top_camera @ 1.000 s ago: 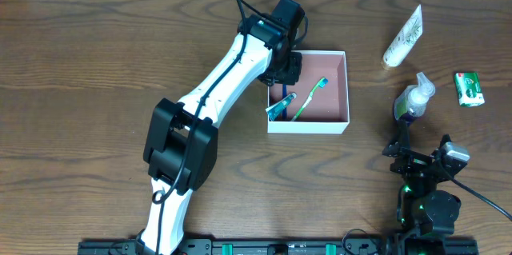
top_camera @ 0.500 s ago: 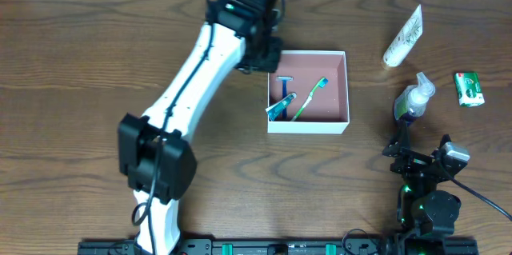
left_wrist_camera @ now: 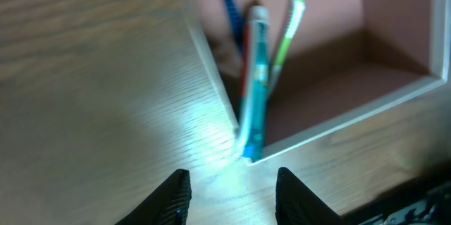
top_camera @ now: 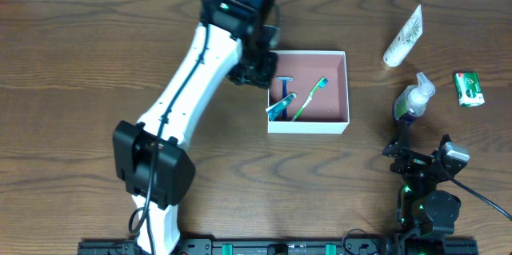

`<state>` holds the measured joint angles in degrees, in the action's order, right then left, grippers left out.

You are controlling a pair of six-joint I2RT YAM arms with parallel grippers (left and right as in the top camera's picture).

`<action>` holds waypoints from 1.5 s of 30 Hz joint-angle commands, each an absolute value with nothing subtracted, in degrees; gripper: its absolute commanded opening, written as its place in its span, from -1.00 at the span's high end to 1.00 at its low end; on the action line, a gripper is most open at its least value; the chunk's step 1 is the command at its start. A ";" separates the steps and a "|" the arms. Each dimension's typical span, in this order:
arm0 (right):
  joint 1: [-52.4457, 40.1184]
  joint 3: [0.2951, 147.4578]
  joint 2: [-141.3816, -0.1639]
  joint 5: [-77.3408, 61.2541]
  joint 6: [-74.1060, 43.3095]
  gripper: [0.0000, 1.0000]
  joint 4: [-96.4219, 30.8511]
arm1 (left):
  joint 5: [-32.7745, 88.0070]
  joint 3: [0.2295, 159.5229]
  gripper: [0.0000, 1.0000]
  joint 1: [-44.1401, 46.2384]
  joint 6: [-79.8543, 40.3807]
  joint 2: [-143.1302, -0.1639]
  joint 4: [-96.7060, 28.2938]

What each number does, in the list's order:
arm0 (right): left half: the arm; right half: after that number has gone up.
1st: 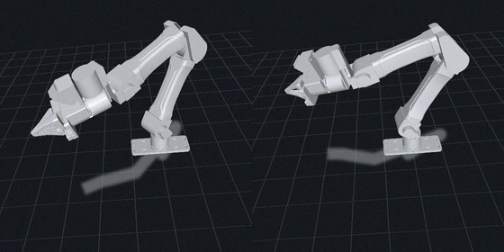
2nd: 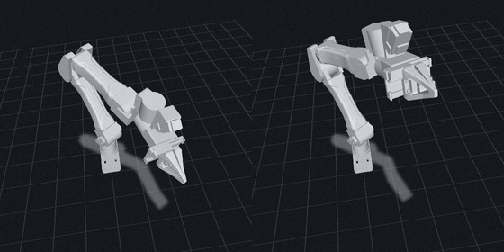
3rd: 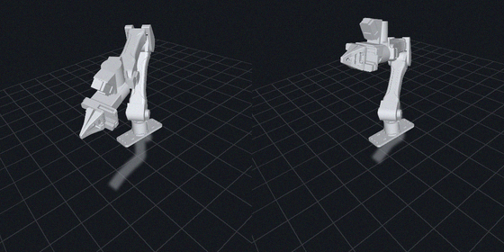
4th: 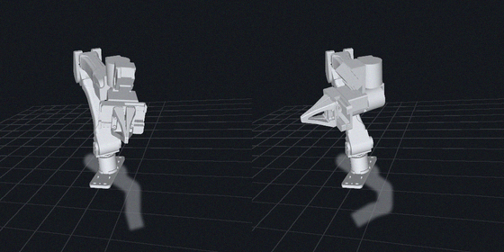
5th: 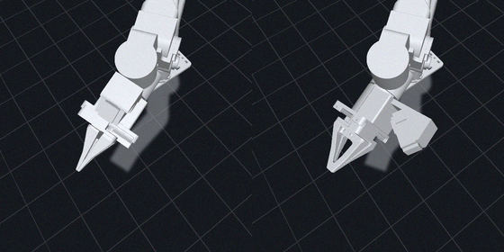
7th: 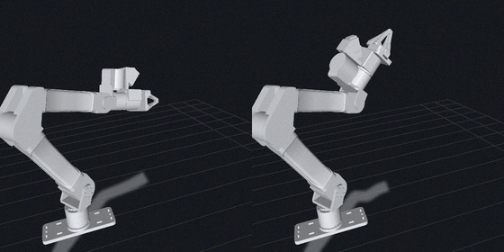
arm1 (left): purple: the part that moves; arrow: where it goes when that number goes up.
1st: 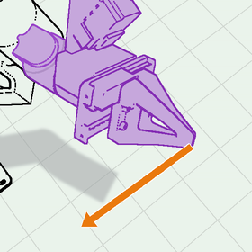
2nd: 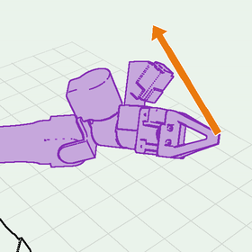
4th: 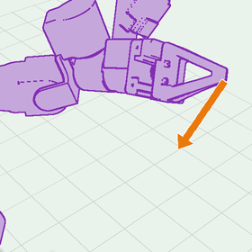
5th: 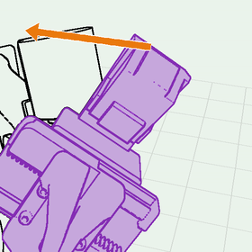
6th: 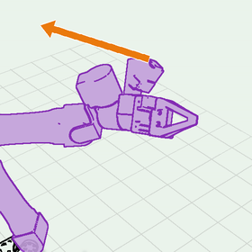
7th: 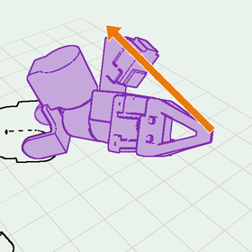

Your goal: Pack container

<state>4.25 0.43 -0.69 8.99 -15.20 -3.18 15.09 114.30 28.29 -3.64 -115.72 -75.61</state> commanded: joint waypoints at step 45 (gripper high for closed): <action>3.31 0.32 -0.34 9.41 -14.31 -0.98 -3.40 | 3.36 115.20 0.17 38.46 15.88 -129.88 -65.84</action>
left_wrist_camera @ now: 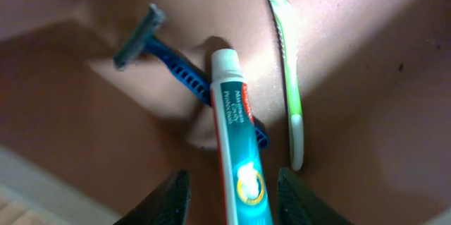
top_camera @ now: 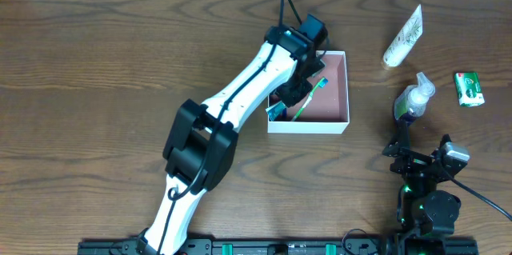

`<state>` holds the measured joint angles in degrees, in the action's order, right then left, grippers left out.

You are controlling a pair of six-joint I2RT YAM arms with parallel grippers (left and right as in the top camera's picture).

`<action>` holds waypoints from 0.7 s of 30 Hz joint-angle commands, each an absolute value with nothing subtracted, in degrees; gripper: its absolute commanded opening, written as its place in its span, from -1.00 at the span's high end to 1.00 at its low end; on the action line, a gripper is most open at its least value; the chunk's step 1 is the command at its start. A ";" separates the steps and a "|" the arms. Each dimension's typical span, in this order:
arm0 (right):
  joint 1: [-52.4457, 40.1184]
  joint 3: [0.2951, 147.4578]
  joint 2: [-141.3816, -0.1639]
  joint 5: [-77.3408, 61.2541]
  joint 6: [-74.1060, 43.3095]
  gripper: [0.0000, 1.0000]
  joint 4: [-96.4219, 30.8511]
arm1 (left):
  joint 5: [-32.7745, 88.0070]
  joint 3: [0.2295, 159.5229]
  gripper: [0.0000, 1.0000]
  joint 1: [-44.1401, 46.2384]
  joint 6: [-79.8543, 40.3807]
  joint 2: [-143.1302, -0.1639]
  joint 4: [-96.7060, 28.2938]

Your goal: Pack container

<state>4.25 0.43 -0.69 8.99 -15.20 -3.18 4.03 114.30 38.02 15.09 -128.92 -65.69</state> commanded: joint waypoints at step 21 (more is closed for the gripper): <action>3.31 0.32 -0.34 9.41 -14.31 -0.98 -3.40 | 3.33 114.21 0.01 38.46 15.86 -130.10 -67.64</action>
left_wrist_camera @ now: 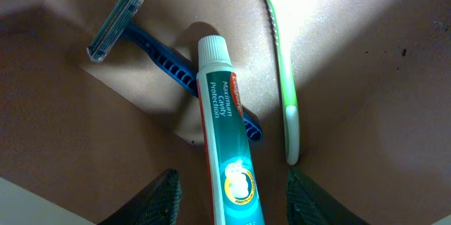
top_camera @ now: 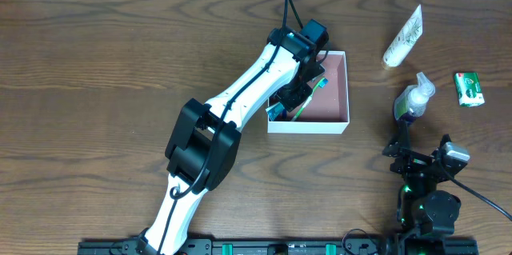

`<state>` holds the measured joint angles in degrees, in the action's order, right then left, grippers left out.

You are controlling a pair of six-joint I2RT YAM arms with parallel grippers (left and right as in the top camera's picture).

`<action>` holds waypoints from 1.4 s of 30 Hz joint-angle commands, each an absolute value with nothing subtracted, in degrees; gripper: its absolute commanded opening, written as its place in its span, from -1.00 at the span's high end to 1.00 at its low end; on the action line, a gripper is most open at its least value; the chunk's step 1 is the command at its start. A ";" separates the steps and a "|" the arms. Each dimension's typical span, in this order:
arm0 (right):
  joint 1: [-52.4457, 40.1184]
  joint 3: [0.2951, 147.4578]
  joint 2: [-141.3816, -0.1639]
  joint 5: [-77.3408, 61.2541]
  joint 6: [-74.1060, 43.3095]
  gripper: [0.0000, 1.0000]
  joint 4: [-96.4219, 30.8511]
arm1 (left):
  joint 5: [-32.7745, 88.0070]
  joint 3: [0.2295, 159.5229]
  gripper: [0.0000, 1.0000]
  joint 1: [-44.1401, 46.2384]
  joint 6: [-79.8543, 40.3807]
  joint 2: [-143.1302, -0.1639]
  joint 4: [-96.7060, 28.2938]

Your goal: Pack container

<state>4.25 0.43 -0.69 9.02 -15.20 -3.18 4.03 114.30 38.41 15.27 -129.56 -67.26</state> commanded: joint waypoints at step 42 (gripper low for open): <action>3.31 0.32 -0.34 9.43 -14.31 -0.99 -3.40 | 3.38 120.77 0.42 38.44 12.75 -131.68 -62.24</action>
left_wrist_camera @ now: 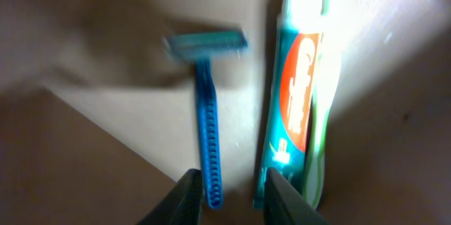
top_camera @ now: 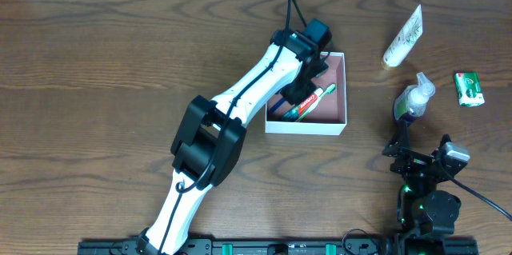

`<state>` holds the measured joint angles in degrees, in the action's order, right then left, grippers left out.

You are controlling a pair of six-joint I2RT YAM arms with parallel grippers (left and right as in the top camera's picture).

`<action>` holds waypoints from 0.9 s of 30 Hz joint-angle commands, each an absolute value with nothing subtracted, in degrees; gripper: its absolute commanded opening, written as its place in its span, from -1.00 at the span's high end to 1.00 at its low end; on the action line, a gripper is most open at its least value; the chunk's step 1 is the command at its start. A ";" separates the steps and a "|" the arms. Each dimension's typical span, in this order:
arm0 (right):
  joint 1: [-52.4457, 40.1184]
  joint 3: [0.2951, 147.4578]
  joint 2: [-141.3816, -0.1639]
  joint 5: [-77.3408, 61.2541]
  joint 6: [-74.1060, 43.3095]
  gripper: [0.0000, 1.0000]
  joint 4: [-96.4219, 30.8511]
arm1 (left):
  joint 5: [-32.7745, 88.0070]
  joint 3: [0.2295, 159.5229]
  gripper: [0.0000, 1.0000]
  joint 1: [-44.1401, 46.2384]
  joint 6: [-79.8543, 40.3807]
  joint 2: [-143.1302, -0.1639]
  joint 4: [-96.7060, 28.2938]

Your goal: Pack container

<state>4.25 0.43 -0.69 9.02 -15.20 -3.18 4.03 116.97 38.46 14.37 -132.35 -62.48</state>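
Observation:
The white box with a pink inside (top_camera: 307, 129) sits at mid-table. My left gripper (top_camera: 302, 87) reaches down into it. In the left wrist view the left gripper (left_wrist_camera: 232, 200) is open just above the box floor, and the tip of the blue razor (left_wrist_camera: 208, 133) handle lies between its fingers without being gripped. The teal and red toothpaste tube (left_wrist_camera: 290, 112) lies flat, pressed against the green toothbrush (left_wrist_camera: 320, 147) on its right. From overhead, the toothpaste (top_camera: 308, 105) and toothbrush (top_camera: 325, 95) lie diagonally inside the box. My right gripper (top_camera: 404, 157) rests at the front right, its jaws unclear.
A white tube (top_camera: 402, 37) lies at the far right. A clear pump bottle (top_camera: 414, 99) stands just beyond my right gripper. A green packet (top_camera: 470, 89) lies near the right edge. The left arm stretches diagonally across the table's middle.
The toothpaste tube lay across the razor with its tail up on the box's front left corner. It now lies flat beside the toothbrush, and the razor is uncovered. My left fingers stand closer together.
My left gripper was open outside the box's left wall, by the corner where the toothpaste tail rested. Then it hung open inside the box over the tube, then lower. Now the tube lies flat in the box next to the toothbrush. The right arm stayed still.

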 commanded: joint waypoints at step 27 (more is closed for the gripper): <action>3.31 0.32 -0.34 9.43 -14.31 -0.99 -3.40 | 0.40 116.95 0.63 34.11 11.70 -132.79 -53.60</action>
